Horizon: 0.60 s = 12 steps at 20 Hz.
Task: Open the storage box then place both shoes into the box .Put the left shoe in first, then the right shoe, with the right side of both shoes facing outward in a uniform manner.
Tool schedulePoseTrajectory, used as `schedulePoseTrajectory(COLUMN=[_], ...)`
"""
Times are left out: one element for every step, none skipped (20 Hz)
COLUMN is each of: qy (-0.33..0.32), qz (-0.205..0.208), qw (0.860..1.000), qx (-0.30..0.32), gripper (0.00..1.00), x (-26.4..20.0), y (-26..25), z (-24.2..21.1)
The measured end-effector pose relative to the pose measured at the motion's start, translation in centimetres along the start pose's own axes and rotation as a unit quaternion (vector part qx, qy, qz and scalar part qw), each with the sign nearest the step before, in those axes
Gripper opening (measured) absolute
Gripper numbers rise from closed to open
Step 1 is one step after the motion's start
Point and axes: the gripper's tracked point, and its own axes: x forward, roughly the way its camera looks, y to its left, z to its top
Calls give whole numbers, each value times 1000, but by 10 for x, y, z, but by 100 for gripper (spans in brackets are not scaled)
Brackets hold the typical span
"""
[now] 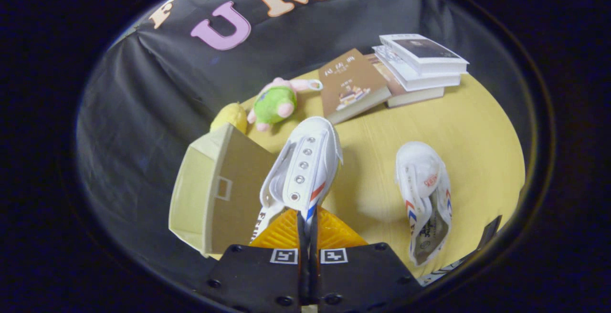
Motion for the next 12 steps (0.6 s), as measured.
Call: schedulePoseTrajectory(qy=[-5,-13,-19,-25,-33,-36,-37,-37,-31,-25,-21,-12], qz=[10,18,24,31,37,46,56,65,72,77,79,79], qw=[1000,1000,1000,999,999,998,997,997,996,996,995,995], qx=[0,-1,-5,-12,-18,-20,-25,-27,-34,-42,-50,-57], gripper=[3,3,3,3,3,3,3,3,3,3,3,3], x=[-5,-9,-13,-16,-18,-18,-15,-13,-9,-5,3,10], y=[14,28,43,57,72,86,102,116,131,144,154,163], z=[8,14,21,25,29,30,31,30,28,23,18,10])
